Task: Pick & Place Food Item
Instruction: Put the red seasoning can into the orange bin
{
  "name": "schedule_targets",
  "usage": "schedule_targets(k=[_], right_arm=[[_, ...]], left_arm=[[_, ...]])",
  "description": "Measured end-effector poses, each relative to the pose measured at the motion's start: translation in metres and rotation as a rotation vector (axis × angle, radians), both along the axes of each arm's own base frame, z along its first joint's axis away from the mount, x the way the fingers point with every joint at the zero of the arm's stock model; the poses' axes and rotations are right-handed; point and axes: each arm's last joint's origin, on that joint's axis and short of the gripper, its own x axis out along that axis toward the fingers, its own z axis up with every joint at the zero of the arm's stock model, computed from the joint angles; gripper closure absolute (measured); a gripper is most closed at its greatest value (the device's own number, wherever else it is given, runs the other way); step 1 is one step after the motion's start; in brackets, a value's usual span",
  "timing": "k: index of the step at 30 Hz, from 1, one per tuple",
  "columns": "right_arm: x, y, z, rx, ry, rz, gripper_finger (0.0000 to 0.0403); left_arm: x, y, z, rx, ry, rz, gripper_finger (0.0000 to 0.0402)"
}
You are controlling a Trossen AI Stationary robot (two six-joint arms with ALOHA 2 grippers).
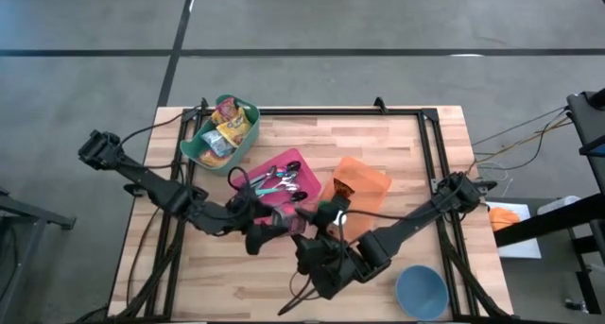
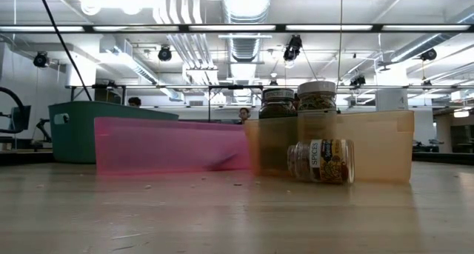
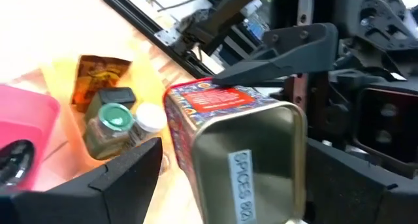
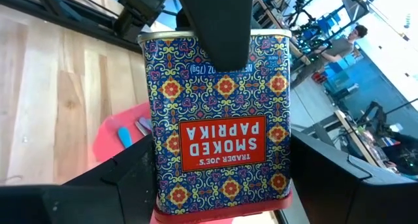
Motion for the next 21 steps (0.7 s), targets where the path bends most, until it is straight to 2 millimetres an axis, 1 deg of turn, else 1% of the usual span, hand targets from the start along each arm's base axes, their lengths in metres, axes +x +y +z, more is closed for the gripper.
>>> schedule_targets(k=[3,5,8,13,16,18,21], right_arm=[[0.0007,0.0002,0.0008,-0.002,-0.006,0.001,0.0125],[0.0018,0.0007,0.0013,-0.011,-0.006,0.008,0.0125],[0.0022,0.0009,0.0018,-0.022,-0.001,0.014,0.0125],[0.0020,0.0008,0.0014,-0.057,0.021,0.017,0.0125],[0.0019,0.0009,0.0013,-0.063,0.025,0.019,0.0125],[0.0019,0.0012,0.0014,-0.063,0.025,0.021,0.0104],[0.0025,0.0030,0.0040,-0.041,-0.002,0.026,0.0045]], left_arm=[[0.0007,0.0022,-0.0007,0.006,0.006,0.013,0.0062],[0.0006,0.0029,-0.0012,0.010,0.013,0.015,0.0081],[0.0006,0.0030,-0.0012,0.007,0.014,0.009,0.0120],[0.0003,0.0033,-0.0014,0.004,0.017,0.014,0.0198],[0.0003,0.0036,-0.0016,0.005,0.019,0.016,0.0201],[0.0003,0.0036,-0.0016,0.008,0.019,0.015,0.0201],[0.0001,0.0042,-0.0042,0.051,0.038,0.009,0.0201]])
